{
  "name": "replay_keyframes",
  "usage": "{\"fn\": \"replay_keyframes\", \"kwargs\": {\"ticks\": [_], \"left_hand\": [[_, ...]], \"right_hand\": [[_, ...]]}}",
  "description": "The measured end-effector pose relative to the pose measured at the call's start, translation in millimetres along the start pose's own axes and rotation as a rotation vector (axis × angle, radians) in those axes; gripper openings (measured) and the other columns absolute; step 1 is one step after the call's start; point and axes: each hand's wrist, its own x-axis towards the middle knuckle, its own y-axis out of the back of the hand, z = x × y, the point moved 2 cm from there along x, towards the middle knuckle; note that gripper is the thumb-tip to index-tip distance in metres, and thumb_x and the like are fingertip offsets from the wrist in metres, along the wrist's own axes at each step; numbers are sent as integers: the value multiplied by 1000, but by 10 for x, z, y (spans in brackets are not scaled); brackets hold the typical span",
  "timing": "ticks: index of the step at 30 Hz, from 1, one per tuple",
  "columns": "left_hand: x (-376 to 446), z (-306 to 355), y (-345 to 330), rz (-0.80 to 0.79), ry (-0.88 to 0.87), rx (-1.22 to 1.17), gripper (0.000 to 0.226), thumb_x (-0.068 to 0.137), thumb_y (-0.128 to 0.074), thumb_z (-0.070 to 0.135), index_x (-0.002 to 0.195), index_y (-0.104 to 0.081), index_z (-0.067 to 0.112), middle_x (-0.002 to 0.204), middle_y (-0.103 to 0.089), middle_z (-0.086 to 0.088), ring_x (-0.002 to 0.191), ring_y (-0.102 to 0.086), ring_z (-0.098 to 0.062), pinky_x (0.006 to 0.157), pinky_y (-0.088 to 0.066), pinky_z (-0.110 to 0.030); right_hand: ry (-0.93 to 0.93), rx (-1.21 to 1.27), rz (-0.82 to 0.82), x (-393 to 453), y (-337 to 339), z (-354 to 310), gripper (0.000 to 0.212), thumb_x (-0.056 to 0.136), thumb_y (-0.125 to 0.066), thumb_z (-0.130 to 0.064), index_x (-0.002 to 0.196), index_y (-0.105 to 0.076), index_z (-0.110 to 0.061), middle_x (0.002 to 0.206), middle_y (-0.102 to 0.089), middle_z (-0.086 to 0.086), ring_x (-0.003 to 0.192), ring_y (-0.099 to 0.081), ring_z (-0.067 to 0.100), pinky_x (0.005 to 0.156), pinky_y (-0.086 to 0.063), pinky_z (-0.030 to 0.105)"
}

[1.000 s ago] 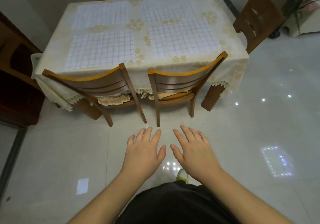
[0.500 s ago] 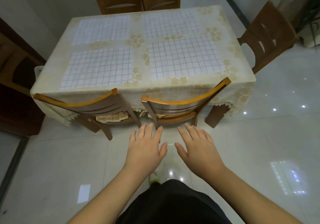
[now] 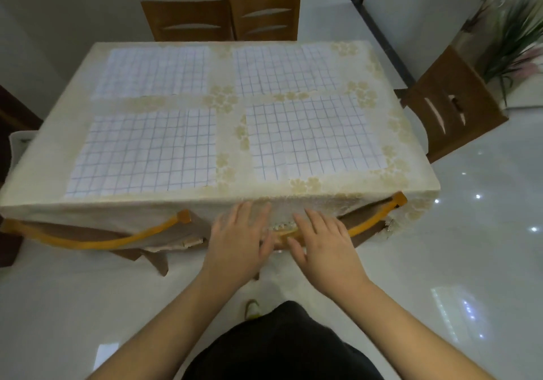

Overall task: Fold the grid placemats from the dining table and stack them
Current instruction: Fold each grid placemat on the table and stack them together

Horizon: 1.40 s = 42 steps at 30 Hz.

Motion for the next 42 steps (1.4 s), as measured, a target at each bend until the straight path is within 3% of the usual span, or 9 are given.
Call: {"fn": "replay_keyframes", "kwargs": {"ticks": [7, 11, 14, 19, 22, 26, 31, 36, 42], "left_hand": [[816, -396, 113, -20, -12, -8, 59, 91, -29, 49, 140, -50, 22, 141, -53, -11, 130, -49, -33, 100, -41, -56], [1093, -410, 22, -72, -16, 6, 60, 99, -25, 51, 154, -16, 29, 161, -19, -5, 148, -17, -26, 116, -18, -50], [1231, -411, -42, -118, 4, -8, 60, 101, -24, 51, 155, -7, 31, 164, -9, -3, 150, -8, -24, 119, -12, -48], [1504, -460, -176, -148, 43, 36, 57, 101, -25, 49, 154, -14, 30, 163, -16, -3, 149, -15, -23, 118, -16, -47], [1638, -496, -184, -140, 76, 53, 56, 99, -22, 48, 150, -33, 27, 156, -35, -5, 142, -34, -24, 113, -28, -47], [1786, -500, -142, -90, 71, 75, 55, 96, -25, 49, 137, -54, 25, 138, -57, -4, 126, -54, -22, 103, -42, -45], [2020, -559, -129, -99, 73, 88, 57, 97, -22, 50, 141, -49, 26, 144, -52, -4, 131, -48, -23, 107, -37, -43], [2300, -611, -190, -123, 10, 111, 64, 95, -12, 53, 146, -40, 27, 151, -43, -4, 138, -40, -23, 112, -30, -42], [2669, -760, -293, -108, -142, 65, 49, 102, -33, 42, 146, -41, 22, 151, -41, -6, 137, -39, -24, 111, -30, -42]], "right_hand": [[5, -39, 21, 675, 53, -73, 56, 93, -35, -49, 131, -59, -17, 133, -61, 11, 120, -59, 30, 99, -47, 47], [5, -44, 9, 939, 54, -31, 57, 93, -33, -50, 135, -57, -19, 137, -58, 9, 124, -56, 29, 102, -44, 47], [22, -6, -15, 1099, 0, 40, 59, 94, -29, -50, 139, -51, -20, 142, -53, 8, 130, -51, 29, 107, -39, 47], [118, 39, -94, 1403, -110, 149, 63, 95, -20, -51, 148, -37, -23, 154, -36, 8, 142, -35, 30, 116, -23, 46], [166, 44, -118, 1610, -154, 210, 62, 95, -21, -49, 150, -33, -21, 156, -32, 9, 143, -32, 30, 116, -19, 47], [128, 87, -146, 1820, -215, 286, 60, 92, -26, -48, 135, -55, -17, 137, -57, 11, 124, -57, 30, 102, -44, 50], [109, 139, -116, 1994, -298, 351, 52, 89, -39, -43, 123, -65, -15, 124, -67, 12, 109, -66, 30, 90, -55, 50], [80, 139, -50, 2114, -399, 421, 51, 82, -67, -38, 128, -61, -15, 130, -63, 11, 115, -63, 28, 97, -49, 47], [-9, 110, -49, 2232, -565, 331, 57, 79, -71, -38, 127, -61, -9, 128, -63, 13, 113, -63, 30, 96, -52, 47]]}}
